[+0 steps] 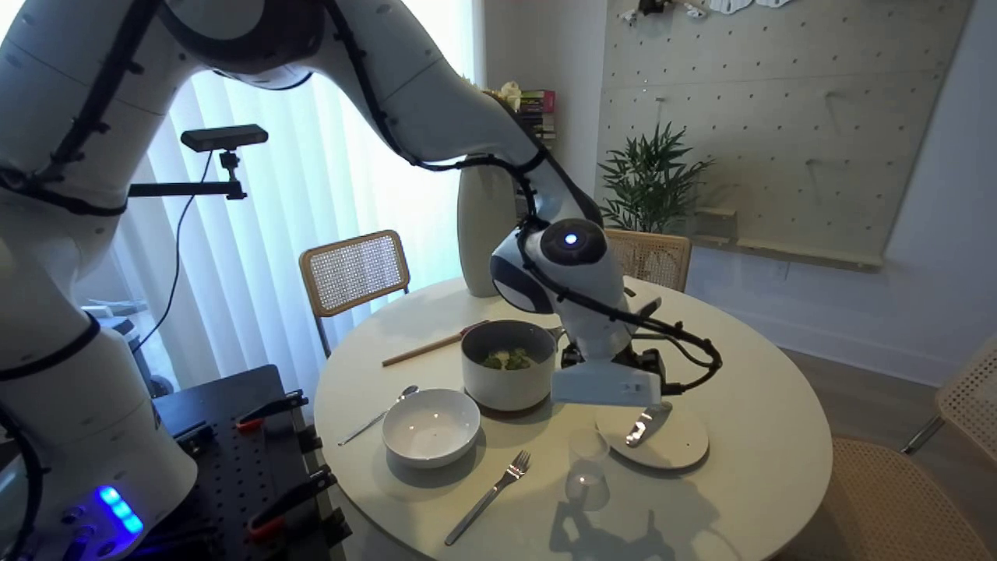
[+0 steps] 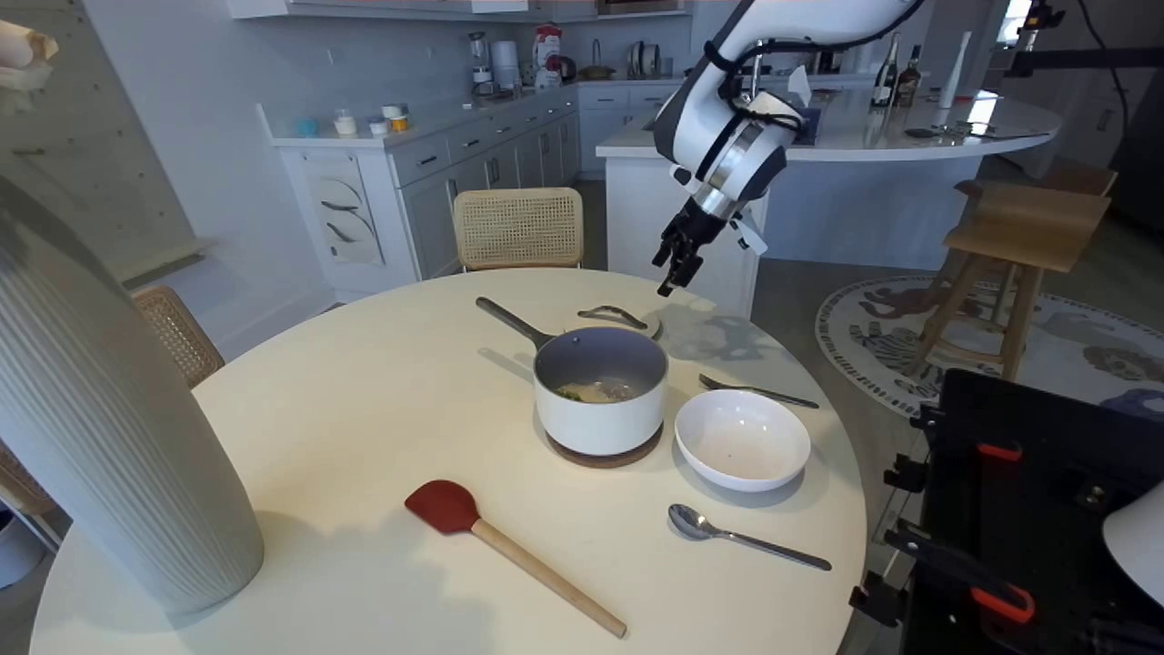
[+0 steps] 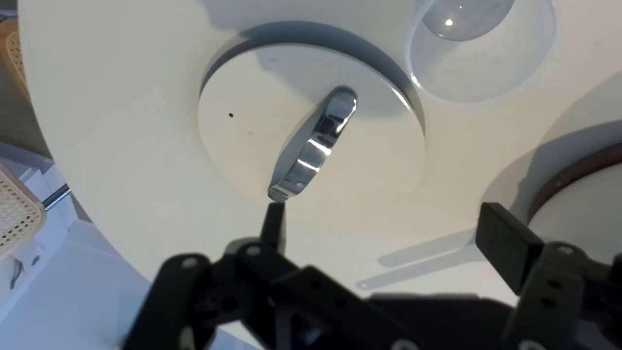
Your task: Pour the contents of the colourless cup into the white pot
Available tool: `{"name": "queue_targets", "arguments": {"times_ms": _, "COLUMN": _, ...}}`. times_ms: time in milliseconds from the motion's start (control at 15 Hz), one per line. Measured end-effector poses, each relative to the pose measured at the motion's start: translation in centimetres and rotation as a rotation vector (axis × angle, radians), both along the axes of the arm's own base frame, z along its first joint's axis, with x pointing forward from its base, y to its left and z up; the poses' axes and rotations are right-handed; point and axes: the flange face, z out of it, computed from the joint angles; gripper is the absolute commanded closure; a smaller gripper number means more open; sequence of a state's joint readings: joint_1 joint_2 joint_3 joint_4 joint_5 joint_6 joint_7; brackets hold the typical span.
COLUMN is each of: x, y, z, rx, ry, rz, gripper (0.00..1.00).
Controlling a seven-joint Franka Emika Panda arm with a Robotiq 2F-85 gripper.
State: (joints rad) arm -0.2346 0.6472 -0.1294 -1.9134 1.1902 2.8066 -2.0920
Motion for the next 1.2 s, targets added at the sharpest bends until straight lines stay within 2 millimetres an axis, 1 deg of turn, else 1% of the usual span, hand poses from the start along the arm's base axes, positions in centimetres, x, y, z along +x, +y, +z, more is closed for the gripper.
{"name": "queue_targets", "arguments": {"times_ms": 200, "x": 1.2, "y": 0.4, "z": 3.4, "rx": -0.045, "ry": 0.055, "rz": 0.016, "gripper": 0.0}}
{"name": "queue_targets", "arguments": {"times_ms": 400, "x": 2.3, "y": 1.3, "z": 7.1, "rx": -0.101, "ry": 0.12, "rz": 0.035, "gripper": 0.0}}
{"name": "queue_targets", "arguments": {"times_ms": 600, "x": 3.1, "y": 3.4, "z": 10.9, "rx": -0.171, "ry": 0.159, "rz": 0.047, "gripper": 0.0}}
{"name": "queue_targets", "arguments": {"times_ms": 800, "x": 2.8, "y": 5.9, "z": 13.9, "rx": -0.216, "ry": 0.19, "rz": 0.057, "gripper": 0.0}}
{"name": "queue_targets", "arguments": {"times_ms": 933, "x": 2.1, "y": 6.8, "z": 15.0, "rx": -0.217, "ry": 0.198, "rz": 0.062, "gripper": 0.0}}
{"name": "queue_targets", "arguments": {"times_ms": 1000, "x": 1.9, "y": 6.9, "z": 15.2, "rx": -0.215, "ry": 0.198, "rz": 0.063, "gripper": 0.0}}
{"name": "queue_targets", "arguments": {"times_ms": 1200, "x": 1.6, "y": 6.8, "z": 15.1, "rx": -0.212, "ry": 0.203, "rz": 0.061, "gripper": 0.0}}
